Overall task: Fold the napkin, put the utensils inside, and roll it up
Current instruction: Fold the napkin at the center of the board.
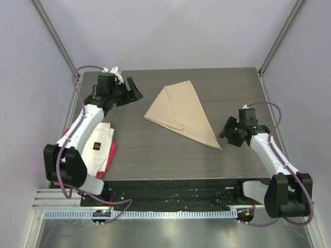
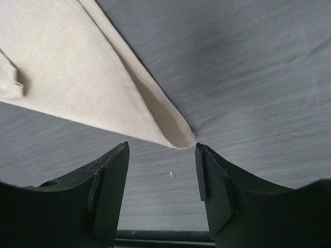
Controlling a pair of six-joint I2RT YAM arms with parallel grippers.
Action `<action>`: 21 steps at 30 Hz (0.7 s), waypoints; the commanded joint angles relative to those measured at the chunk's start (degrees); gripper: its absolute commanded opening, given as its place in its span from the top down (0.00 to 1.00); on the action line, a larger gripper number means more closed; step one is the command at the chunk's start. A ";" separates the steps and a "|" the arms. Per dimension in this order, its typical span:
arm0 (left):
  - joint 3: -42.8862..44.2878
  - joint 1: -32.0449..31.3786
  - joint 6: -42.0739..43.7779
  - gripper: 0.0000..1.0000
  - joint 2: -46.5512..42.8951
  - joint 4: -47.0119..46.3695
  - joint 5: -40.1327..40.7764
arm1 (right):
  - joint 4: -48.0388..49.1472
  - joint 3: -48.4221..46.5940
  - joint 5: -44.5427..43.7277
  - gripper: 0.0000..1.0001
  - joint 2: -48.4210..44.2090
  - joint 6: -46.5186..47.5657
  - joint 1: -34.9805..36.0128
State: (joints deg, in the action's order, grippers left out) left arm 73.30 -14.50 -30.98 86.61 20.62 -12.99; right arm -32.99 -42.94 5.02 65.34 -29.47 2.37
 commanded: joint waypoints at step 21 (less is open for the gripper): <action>-1.84 9.58 2.07 0.21 -3.11 4.07 -3.79 | 1.44 6.64 2.81 0.42 5.14 -4.63 -1.32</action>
State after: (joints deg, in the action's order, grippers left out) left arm 71.55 -5.45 -28.51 83.68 25.21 -15.46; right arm -34.26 -36.58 8.05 69.60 -33.19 1.28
